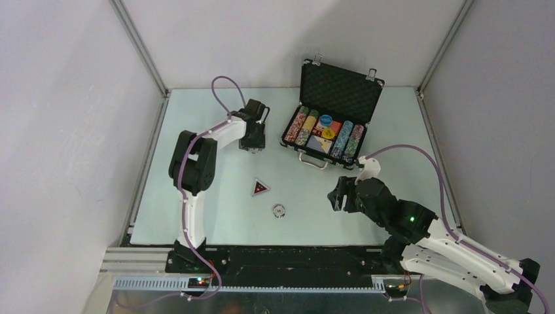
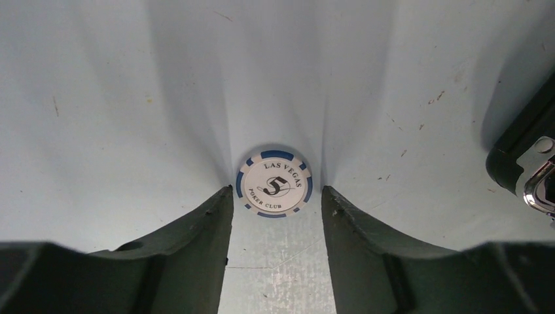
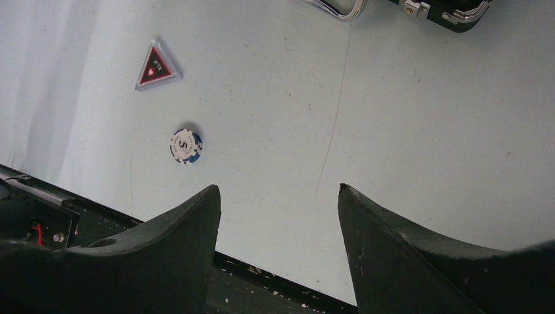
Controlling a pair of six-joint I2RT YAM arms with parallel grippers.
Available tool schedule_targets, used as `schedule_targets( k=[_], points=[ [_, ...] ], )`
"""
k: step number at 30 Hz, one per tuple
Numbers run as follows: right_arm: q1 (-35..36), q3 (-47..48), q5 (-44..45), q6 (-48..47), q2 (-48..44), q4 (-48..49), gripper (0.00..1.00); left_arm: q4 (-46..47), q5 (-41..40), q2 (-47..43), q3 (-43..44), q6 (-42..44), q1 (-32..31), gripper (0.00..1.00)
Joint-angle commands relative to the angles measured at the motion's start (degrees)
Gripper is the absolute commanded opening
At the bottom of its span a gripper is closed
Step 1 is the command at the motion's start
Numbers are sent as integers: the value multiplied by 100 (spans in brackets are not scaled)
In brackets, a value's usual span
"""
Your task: Pack up texas hold em set
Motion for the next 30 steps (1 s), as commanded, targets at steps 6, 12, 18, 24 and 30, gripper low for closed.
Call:
schedule_targets(
  k=[6, 12, 18, 24, 30],
  points=[
    [26, 0, 109, 70, -26, 34, 70, -6, -4, 156, 160, 135, 37, 50],
    [26, 1, 103, 61, -34, 36, 70, -7, -8, 159, 160, 161, 46, 44],
    [22, 0, 84, 47, -30, 47, 70, -8, 76, 99, 140, 206, 46, 38],
    [26, -3, 60, 42, -10, 85, 70, 6, 107, -243, 15, 199, 15, 38],
    [26, 1, 26, 51, 30, 134, 70, 1, 31, -639, -233, 174, -88, 38]
  ],
)
